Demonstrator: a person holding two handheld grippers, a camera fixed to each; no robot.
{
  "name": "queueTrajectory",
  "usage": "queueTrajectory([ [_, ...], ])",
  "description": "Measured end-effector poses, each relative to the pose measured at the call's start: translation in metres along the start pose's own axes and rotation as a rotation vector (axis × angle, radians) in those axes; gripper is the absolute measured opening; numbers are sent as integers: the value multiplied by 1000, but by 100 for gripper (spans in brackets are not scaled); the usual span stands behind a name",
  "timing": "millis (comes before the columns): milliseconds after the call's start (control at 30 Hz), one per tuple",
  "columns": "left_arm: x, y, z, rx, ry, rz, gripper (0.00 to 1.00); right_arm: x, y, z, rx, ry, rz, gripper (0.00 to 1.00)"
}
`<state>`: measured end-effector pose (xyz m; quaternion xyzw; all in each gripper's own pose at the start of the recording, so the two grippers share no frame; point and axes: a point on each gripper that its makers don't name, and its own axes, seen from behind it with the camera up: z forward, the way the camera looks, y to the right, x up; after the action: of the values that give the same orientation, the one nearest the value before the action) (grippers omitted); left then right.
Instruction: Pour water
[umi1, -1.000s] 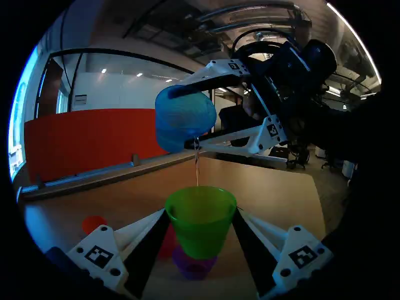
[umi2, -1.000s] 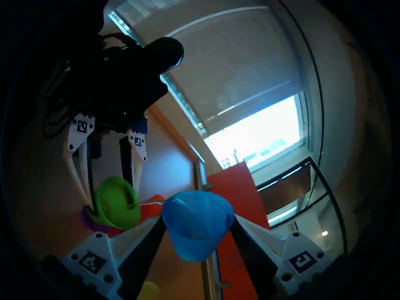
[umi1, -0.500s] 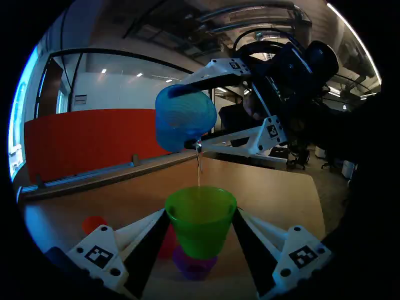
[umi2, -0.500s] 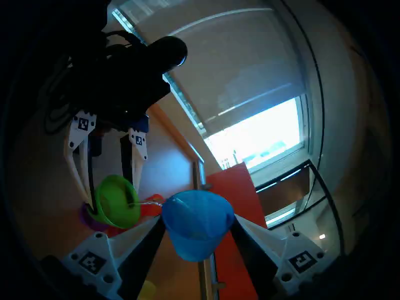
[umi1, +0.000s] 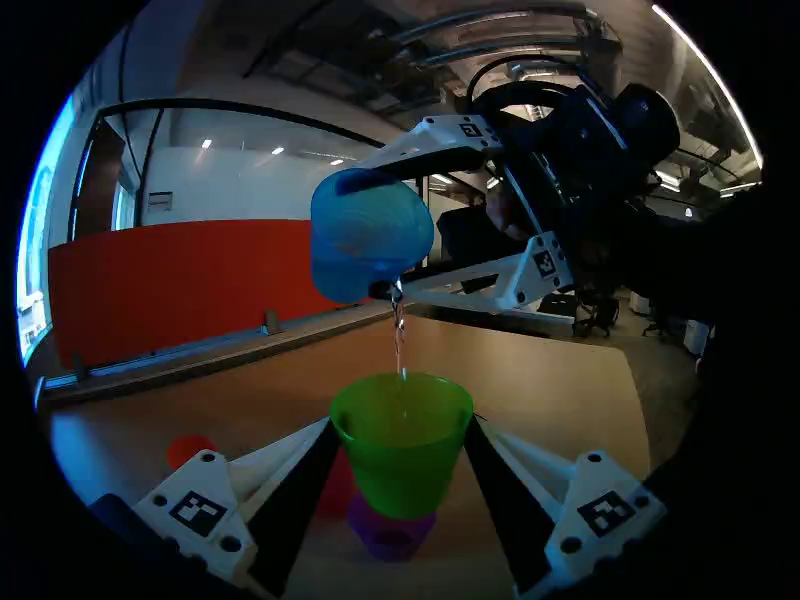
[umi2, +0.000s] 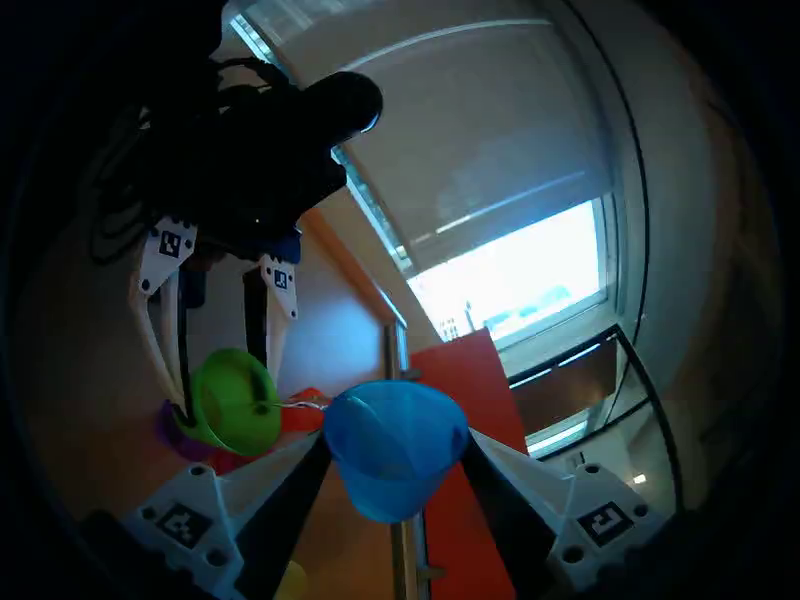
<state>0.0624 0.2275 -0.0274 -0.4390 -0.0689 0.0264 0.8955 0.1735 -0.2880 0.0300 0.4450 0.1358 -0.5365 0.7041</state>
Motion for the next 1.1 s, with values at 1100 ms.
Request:
queueTrajectory([
  [1100, 4, 3, 1, -6, 1, 12, 85, 1, 9, -2, -21, -7, -50, 91],
])
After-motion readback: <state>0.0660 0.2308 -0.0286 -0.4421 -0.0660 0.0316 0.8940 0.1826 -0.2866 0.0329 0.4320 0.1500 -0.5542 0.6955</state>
